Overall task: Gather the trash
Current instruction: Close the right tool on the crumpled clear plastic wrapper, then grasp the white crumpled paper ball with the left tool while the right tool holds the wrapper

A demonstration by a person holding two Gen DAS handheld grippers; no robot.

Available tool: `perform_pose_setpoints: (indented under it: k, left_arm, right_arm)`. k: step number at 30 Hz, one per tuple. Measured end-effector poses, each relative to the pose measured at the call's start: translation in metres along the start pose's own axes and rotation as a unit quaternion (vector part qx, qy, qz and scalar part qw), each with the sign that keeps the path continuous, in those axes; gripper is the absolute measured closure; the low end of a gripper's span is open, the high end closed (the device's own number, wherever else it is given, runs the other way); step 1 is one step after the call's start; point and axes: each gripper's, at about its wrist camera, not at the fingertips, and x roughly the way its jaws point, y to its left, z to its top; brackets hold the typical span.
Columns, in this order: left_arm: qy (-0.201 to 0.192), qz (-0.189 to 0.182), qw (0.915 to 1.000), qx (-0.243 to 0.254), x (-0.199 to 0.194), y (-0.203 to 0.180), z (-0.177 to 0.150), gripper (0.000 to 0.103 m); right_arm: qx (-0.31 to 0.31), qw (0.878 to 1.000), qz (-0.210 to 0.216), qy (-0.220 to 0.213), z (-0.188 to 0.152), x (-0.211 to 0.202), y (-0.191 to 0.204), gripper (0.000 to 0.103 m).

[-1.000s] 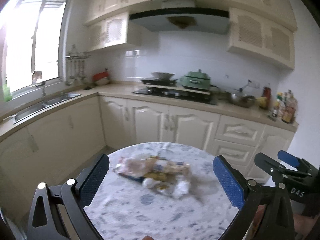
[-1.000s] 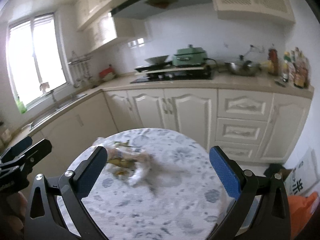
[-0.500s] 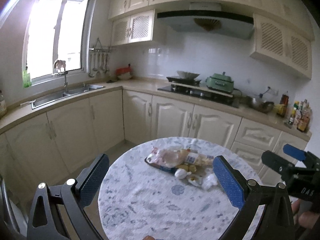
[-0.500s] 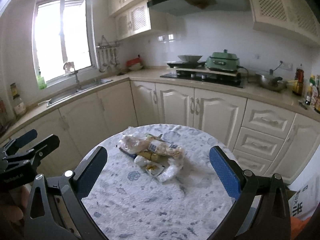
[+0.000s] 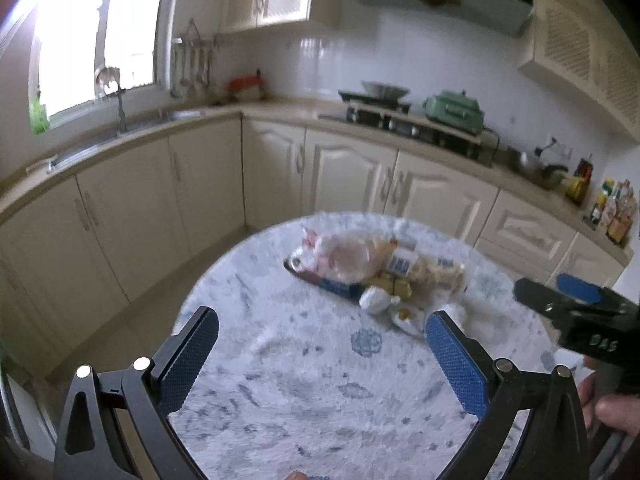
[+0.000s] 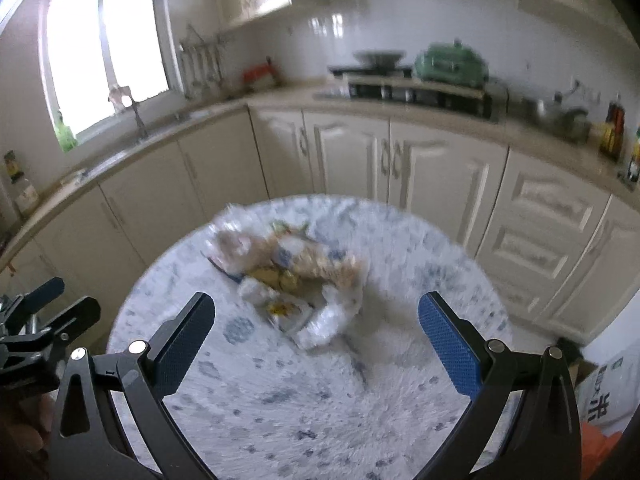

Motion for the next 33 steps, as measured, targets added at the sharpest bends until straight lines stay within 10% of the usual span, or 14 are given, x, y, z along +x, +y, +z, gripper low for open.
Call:
perform_pose_setpoints:
  k: [12, 20, 33]
  left_arm:
    - [0.073, -0.003, 0.9973, 0.007, 0.085, -0.006, 0.015, 0.001]
    - [0.09, 0.002, 0.9958, 0.017, 0.127, -0.014, 0.03, 0.001]
    - [0.111, -0.013, 0.993, 0.039, 0.19, -0.046, 0.024, 0.001]
  right_arm:
    - [0.036, 0.995, -0.007, 0.094, -0.017, 0.118, -0.026, 0.013]
    - [0.022, 0.995, 0.021, 0.096, -0.031, 0.132, -0.029, 0.073]
    - [0.047, 0.995, 0.022, 0.089, -0.048, 0.089, -0.067, 0.075]
